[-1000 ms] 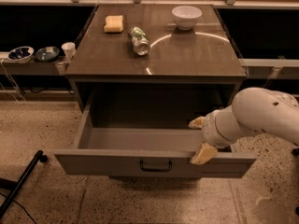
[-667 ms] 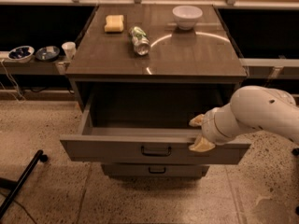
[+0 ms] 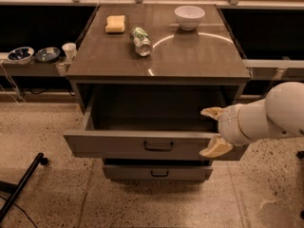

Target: Close top drawer

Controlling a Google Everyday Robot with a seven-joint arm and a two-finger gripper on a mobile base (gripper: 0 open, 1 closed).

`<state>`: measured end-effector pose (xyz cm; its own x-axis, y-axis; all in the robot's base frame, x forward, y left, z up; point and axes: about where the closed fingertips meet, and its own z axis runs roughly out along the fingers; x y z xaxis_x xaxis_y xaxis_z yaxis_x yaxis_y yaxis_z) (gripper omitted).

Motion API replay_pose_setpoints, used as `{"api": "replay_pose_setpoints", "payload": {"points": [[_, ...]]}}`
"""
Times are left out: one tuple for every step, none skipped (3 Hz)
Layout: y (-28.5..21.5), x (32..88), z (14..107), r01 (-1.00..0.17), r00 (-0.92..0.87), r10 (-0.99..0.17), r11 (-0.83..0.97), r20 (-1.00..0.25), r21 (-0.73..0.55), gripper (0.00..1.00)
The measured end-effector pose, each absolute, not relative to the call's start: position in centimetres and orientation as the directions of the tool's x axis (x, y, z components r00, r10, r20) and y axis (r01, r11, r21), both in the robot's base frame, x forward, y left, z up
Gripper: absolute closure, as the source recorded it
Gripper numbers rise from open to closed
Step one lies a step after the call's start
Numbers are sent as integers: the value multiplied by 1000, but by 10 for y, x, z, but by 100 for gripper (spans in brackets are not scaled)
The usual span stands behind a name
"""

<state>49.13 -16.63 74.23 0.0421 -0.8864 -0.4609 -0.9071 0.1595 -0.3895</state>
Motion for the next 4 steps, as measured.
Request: {"api": "replay_pose_setpoints", "payload": {"points": [[-164, 454, 744, -927, 48, -885, 133, -463, -351, 50], [-157, 427, 719, -952, 31, -896, 108, -444, -285, 73], [-146, 411, 695, -968, 35, -911, 71, -410, -240, 96], [-146, 409, 693, -969, 34, -912, 69, -408, -236, 100]]}}
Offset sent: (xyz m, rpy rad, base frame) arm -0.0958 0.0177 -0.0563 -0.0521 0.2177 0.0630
